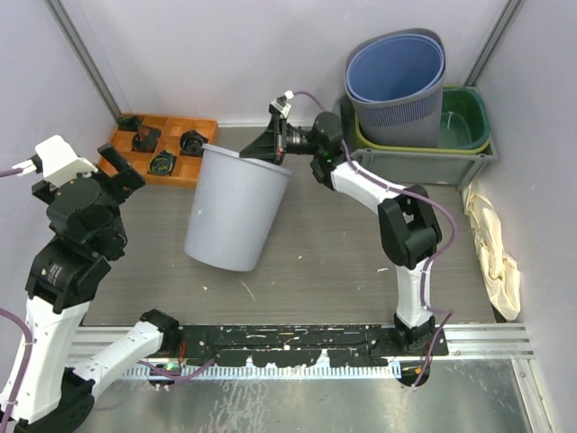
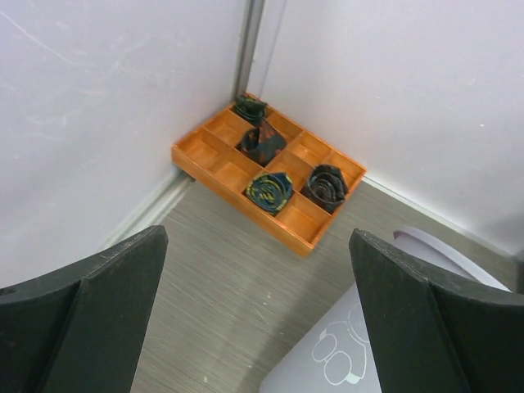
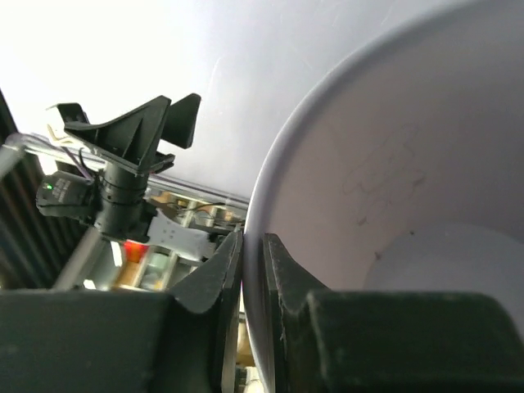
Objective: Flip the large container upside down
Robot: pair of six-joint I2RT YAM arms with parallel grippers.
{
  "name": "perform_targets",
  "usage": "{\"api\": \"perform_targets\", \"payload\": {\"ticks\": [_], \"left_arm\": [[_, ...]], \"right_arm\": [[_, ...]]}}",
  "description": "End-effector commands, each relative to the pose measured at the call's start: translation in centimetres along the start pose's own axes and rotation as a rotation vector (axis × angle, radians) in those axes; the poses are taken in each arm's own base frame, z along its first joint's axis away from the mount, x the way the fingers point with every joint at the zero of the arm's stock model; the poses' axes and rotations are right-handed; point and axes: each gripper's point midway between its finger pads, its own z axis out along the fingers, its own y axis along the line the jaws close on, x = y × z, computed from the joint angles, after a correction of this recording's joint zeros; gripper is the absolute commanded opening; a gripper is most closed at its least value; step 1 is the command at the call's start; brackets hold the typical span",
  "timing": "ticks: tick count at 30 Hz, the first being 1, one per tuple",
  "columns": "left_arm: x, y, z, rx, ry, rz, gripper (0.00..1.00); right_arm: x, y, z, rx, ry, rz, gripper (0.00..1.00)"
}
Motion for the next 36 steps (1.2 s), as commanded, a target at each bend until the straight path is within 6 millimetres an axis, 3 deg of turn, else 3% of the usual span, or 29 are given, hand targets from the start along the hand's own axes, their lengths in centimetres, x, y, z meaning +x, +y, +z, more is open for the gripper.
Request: {"api": "perform_targets", "payload": {"ticks": [1,5,8,13,19,23,29,36], "left_arm": [[-2.3,1.6,-0.4,-0.064,-0.048,0.047,0.96],[-2.5,1.7,-0.5,-0.065,-0.044,0.052,0.97],[-2.5,1.9,-0.6,-0.073,-0.042,0.061,0.97],[-2.5,1.6,-0.3,-0.076,-0.035,0.083,0.97],[-1.4,0.3,0.7,-0.059,-0.004,0.109,0.97],[-0.3,-0.8,1.3,-0.04,0.017,0.112,0.98],[0.6,-1.6,1.9,-0.027,0.036,0.128,0.98],[1.2,-1.7,2.2,-0.029,0.042,0.146,0.98]], "right_arm": [[-0.2,3.1,-0.4,-0.172,-0.085,0.094,0.01],[-1.2,-2.4,-1.7,-0.124,-0.156,0.248,0.01],[-2.4,-5.2,-3.6,-0.082,-0.198,0.242,0.01],[-4.5,-11.3,-9.2,0.16,-0.291,0.065,0.01],[-3.8,-18.9,-14.5,0.605,-0.264,-0.186,0.01],[-3.3,-22.8,-17.5,0.819,-0.219,-0.312,0.01],[-2.3,-26.3,-20.0,0.958,-0.182,-0.341,0.01],[-2.1,-27.3,-20.8,1.001,-0.164,-0.359,0.01]]}}
